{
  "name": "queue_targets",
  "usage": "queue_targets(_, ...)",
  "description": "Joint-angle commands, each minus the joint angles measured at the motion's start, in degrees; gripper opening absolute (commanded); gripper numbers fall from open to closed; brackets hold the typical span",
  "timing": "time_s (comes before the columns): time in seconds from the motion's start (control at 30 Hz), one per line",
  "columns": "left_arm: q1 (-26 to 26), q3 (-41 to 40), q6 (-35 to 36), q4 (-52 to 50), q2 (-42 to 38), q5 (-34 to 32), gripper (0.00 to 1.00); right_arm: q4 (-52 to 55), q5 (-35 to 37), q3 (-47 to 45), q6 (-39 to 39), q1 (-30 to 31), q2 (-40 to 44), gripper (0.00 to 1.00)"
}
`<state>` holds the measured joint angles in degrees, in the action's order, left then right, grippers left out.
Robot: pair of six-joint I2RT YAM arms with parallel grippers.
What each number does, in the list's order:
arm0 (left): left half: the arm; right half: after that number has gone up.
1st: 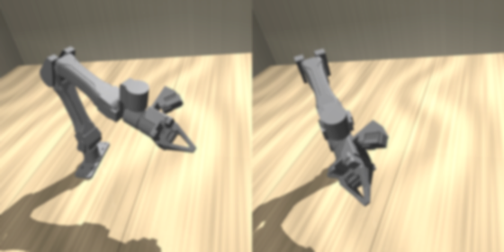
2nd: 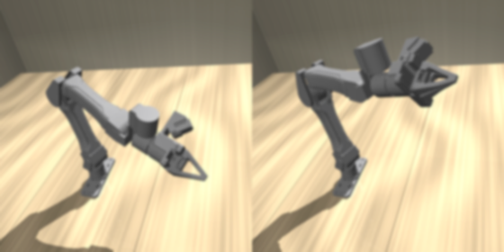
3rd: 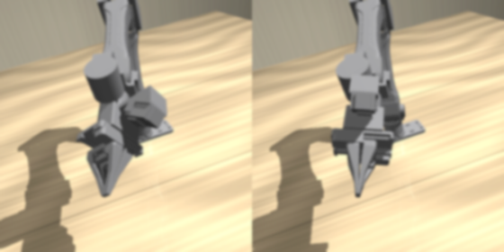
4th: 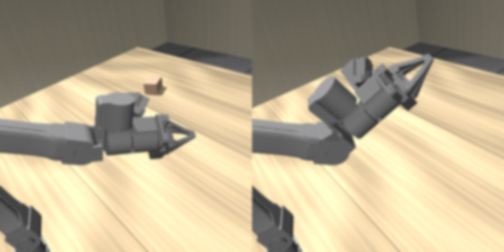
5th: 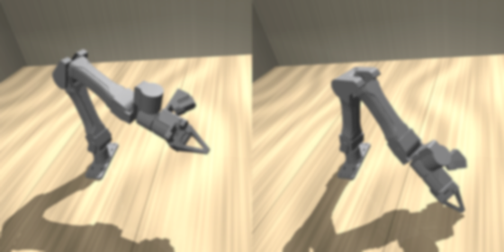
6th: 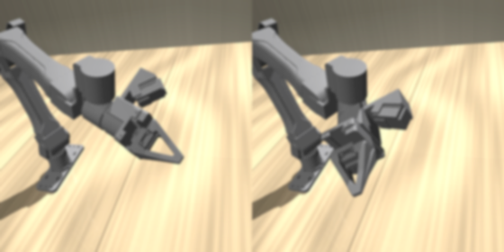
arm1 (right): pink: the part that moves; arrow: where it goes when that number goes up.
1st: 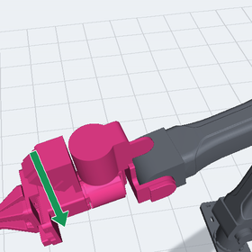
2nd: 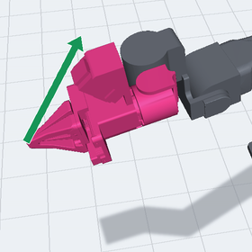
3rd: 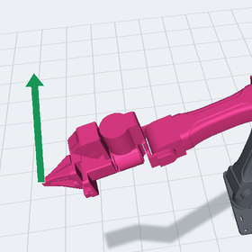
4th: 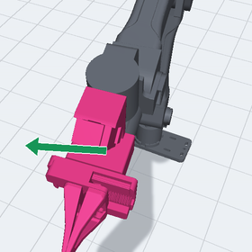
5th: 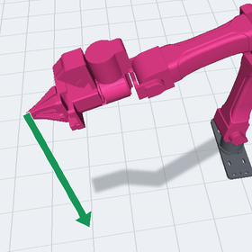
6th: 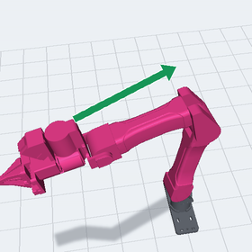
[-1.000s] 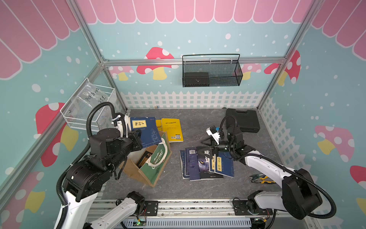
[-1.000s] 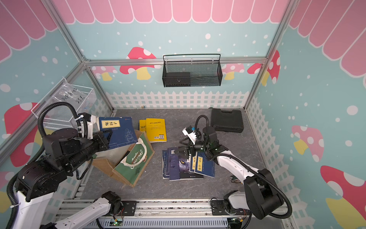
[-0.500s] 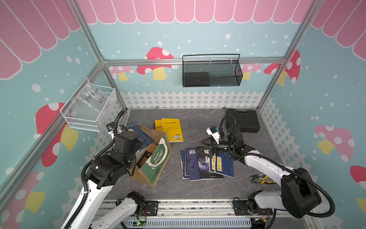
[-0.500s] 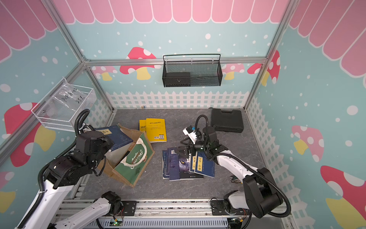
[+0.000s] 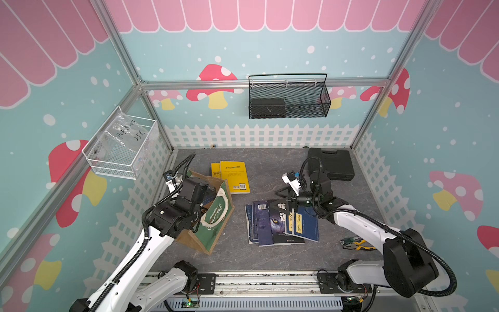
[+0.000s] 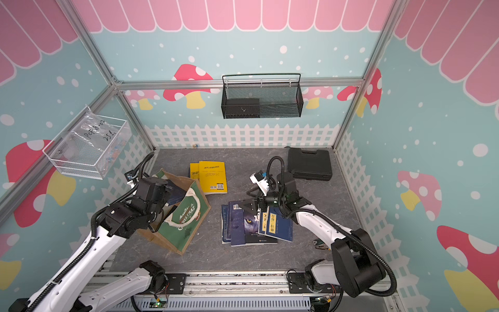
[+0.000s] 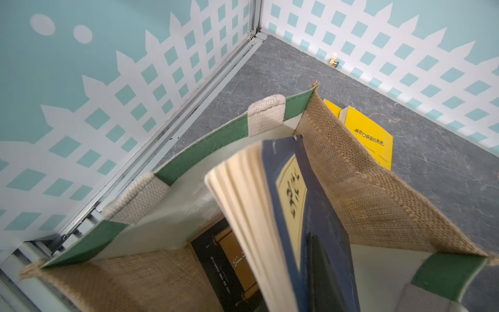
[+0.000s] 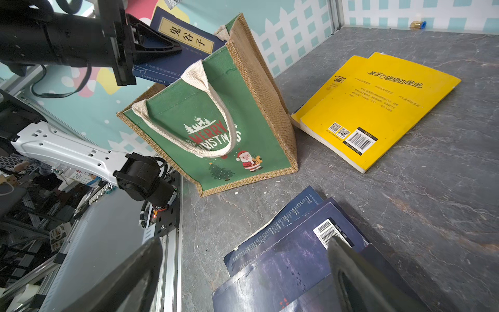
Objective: Put the books into the canvas bag
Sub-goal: Place the book in the canvas bag.
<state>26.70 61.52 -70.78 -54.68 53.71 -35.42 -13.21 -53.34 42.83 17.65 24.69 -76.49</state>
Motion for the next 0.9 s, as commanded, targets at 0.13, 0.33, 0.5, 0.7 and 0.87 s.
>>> queue_targets(0.13, 0.11, -3.83, -4.21, 8.97, 0.98, -2.12, 0.00, 0.55, 0.42, -0.99, -0.07, -0.34, 1.77, 0.97)
queue_targets(0.33, -0.24, -4.08, -4.45, 9.66, 3.91, 0.24, 0.15, 1.70, 0.76, -0.16, -0.64, -0.52, 1.79, 0.97)
queue_targets(0.5, -1.11, -4.65, -3.92, 9.70, 3.08, 0.17, 0.46, 2.40, 0.87, 0.15, -0.86, -0.70, 1.83, 0.97)
queue_targets(0.7, -2.79, -4.92, -3.05, 9.05, 0.76, 0.26, 0.55, 2.69, 0.87, 0.67, -1.12, -0.87, 1.69, 0.97)
queue_targets(0.87, -5.14, -2.25, 2.35, 7.07, -0.80, 0.11, 0.60, 3.23, 1.05, 1.20, -1.35, -1.22, 1.47, 0.97)
